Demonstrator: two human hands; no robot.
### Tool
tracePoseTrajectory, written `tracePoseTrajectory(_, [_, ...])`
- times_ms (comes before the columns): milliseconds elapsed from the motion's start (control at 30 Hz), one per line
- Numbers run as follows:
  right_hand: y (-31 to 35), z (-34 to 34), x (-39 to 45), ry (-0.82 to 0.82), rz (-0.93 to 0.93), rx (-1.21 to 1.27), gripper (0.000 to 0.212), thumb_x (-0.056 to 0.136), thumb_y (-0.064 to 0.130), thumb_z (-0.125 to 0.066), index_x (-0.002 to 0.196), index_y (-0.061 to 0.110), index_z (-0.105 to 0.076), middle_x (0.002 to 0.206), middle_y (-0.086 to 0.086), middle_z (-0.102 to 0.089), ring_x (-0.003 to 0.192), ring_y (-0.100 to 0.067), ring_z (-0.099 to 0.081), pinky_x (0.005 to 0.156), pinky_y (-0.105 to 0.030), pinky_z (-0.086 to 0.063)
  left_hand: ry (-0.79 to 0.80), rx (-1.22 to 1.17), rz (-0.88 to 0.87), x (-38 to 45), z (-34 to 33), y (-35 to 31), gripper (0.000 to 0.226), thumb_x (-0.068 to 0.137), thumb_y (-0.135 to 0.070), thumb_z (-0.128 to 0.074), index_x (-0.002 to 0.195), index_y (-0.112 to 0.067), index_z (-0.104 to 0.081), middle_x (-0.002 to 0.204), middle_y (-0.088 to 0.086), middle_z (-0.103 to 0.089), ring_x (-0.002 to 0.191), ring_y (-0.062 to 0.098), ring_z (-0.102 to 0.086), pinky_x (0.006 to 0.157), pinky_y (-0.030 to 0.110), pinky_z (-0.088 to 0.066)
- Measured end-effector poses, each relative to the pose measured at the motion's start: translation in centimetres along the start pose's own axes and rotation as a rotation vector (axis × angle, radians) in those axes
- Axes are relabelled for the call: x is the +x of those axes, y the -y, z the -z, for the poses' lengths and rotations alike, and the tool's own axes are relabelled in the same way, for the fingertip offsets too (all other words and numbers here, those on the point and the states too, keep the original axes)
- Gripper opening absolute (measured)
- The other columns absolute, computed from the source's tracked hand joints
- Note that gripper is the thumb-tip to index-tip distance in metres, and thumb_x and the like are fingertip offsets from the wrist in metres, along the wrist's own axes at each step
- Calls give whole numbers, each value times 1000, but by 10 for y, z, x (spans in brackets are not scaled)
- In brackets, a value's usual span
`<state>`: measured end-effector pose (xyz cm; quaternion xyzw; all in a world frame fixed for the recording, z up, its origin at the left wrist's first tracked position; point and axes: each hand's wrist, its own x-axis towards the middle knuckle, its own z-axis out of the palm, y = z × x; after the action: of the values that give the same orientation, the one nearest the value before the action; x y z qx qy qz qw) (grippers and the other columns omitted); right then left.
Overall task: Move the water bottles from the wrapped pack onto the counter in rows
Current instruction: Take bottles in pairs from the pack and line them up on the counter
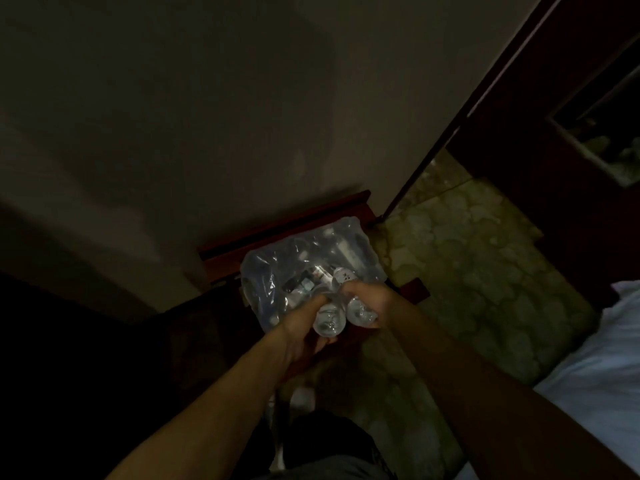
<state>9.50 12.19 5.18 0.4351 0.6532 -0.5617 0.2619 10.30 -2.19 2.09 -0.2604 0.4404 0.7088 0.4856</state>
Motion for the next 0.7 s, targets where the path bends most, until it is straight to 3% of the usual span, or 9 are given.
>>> tracePoseTrajectory(67, [-4,6,-12,-6,19,82,22,82,18,-70,98,5,-63,80,-8,-72,66,-20,-71,45,-21,-53,39,-56,-7,-17,-1,5,38,93,-40,-57,89,-4,-67,68,9,-67,52,17,-61,40,19,-44])
tracePoseTrajectory(100, [-7,10,-16,9,39,142,17,83,20,-70,93,8,-63,71,-5,-72,58,-17,-70,40,-20,-50,45,-65,-19,-27,-2,8,36,92,-41,-59,86,-7,-68,67,7,-70,54,16,-63,40,17,-45])
tracePoseTrajectory(233, [-20,22,-35,86,147,251,32,81,32,-71,108,14,-67,94,-5,-74,85,-18,-70,62,-29,-54,89,-14,-120,-58,-4,15,37,89,-42,-62,112,-14,-67,92,5,-74,79,18,-68,55,18,-48])
tracePoseTrajectory(333, [-31,28,-56,169,207,289,35,82,31,-71,112,15,-67,94,-5,-76,80,-17,-72,59,-27,-54,170,53,-241,-80,-10,20,42,90,-39,-59,125,-18,-62,112,6,-71,93,18,-65,70,22,-48])
tracePoseTrajectory(433, [-42,34,-77,212,330,325,39,83,30,-72,118,15,-63,104,-9,-74,87,-21,-72,69,-34,-59,248,125,-345,-106,-21,19,43,80,-36,-66,119,-20,-65,104,1,-73,93,14,-64,76,27,-46])
tracePoseTrajectory(500, [-44,36,-92,235,445,334,40,83,30,-71,120,17,-62,106,-10,-74,91,-24,-72,77,-41,-57,248,169,-401,-122,-30,17,47,82,-28,-64,127,-16,-58,98,2,-69,87,13,-62,73,27,-45])
tracePoseTrajectory(633, [-36,36,-129,329,607,424,38,81,28,-74,117,21,-61,97,-6,-77,87,-22,-75,64,-32,-59,211,209,-556,-153,-49,17,44,90,-15,-58,133,-17,-54,93,7,-69,72,13,-67,67,29,-53])
tracePoseTrajectory(700, [-28,38,-147,374,688,434,45,79,27,-77,120,22,-59,102,-8,-76,92,-26,-74,67,-34,-60,194,187,-599,-168,-55,17,48,85,-22,-67,131,-22,-56,107,11,-72,87,21,-70,79,35,-56])
